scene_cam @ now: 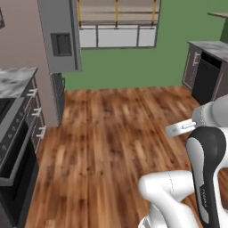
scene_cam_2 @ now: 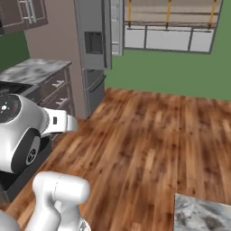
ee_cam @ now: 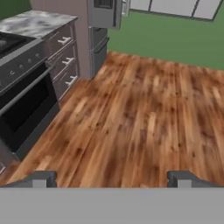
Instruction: Take the cheese, fish, and garlic from the fridge and place them on the plate on the dining counter to create an appetizer plate.
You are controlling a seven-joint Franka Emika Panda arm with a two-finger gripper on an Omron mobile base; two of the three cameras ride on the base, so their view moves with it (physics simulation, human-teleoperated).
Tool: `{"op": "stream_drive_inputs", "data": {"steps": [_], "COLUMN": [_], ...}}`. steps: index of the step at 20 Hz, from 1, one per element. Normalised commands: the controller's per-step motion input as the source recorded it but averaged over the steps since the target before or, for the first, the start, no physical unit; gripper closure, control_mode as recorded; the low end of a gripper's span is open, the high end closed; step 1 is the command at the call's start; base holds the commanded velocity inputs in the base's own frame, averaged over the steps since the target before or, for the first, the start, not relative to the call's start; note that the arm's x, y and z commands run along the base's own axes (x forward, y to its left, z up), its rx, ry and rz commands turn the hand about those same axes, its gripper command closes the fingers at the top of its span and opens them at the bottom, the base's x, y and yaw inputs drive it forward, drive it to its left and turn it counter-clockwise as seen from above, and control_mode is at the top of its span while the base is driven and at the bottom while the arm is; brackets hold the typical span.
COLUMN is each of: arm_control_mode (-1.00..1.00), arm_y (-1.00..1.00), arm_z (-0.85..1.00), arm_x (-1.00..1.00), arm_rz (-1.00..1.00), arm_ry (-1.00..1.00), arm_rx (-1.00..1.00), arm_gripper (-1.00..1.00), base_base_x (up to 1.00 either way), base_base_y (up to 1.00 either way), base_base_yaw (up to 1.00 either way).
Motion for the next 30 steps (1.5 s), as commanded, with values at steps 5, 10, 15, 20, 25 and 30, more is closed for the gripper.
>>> {"op": "stream_drive_inputs", "data": {"steps": [5,10,15,20,25,30], "arm_control_mode": [1.0,1.0,1.0,1.0,1.0,1.0], "arm_y": [0.0,0.0,0.0,0.0,0.0,0.0], "arm_z": [0.0,0.0,0.0,0.0,0.0,0.0], "arm_x": [0.0,0.0,0.0,0.0,0.0,0.0], "arm_rz": [0.0,0.0,0.0,0.0,0.0,0.0], "arm_ry": [0.0,0.0,0.0,0.0,0.0,0.0], "arm_rx": [0.0,0.0,0.0,0.0,0.0,0.0], "arm_gripper": [-1.0,-1.0,-1.0,-1.0,-1.0,-1.0], "base_base_x": [1.0,1.0,1.0,1.0,1.0,1.0], "base_base_y": [-0.04,-0.16,-0.17,-0.06,-0.32,-0.91], "base_base_yaw": [-0.03,0.0,0.0,0.02,0.2,0.34]}}
